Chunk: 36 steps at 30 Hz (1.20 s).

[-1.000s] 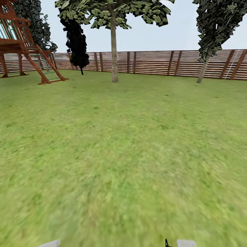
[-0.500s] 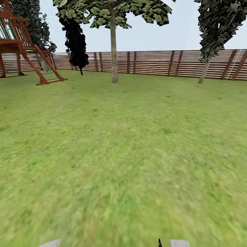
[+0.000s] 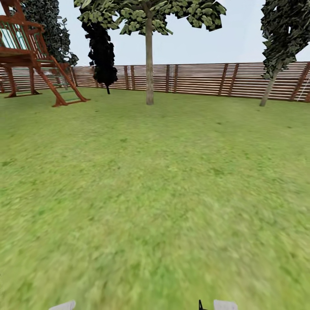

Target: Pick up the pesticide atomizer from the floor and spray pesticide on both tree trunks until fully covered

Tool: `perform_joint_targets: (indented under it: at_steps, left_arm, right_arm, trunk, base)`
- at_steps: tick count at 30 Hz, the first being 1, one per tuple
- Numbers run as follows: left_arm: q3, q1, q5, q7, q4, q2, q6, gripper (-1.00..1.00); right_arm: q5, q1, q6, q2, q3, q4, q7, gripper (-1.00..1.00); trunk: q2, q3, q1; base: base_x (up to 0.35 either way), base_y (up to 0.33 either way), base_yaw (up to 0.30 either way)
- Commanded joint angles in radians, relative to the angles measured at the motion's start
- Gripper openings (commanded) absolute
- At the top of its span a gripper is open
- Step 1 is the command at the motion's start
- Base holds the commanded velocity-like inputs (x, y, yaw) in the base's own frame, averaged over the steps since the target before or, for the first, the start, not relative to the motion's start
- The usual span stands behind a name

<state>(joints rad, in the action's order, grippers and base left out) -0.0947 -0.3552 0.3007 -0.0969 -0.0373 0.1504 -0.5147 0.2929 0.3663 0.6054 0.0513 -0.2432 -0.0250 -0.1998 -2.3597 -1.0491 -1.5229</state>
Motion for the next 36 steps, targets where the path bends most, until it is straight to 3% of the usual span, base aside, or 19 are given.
perform_joint_targets:
  at_steps: [1, 19, 36]
  left_arm:
    - [-0.009, -0.001, 0.003, -0.006, 0.0, 0.0, -0.002, -1.0]
    - [-0.007, 0.0, 0.003, -0.007, 0.0, 0.006, 0.002, -1.0]
    - [-0.007, 0.001, 0.003, -0.007, 0.001, 0.006, 0.001, -1.0]
  right_arm:
    - [0.011, 0.0, 0.002, 0.0, -0.005, 0.0, -0.007, 1.0]
    - [0.011, 0.0, 0.002, -0.002, -0.004, 0.0, -0.007, 1.0]
    - [0.012, 0.0, 0.002, -0.002, -0.004, 0.0, -0.006, 1.0]
  trunk:
    - [0.0, -0.001, 0.0]
    - [0.0, -0.001, 0.0]
    - [0.0, -0.001, 0.0]
  base:
    - [0.339, 0.0, 0.237]
    - [0.337, -0.005, 0.233]
    - [0.339, -0.002, 0.0]
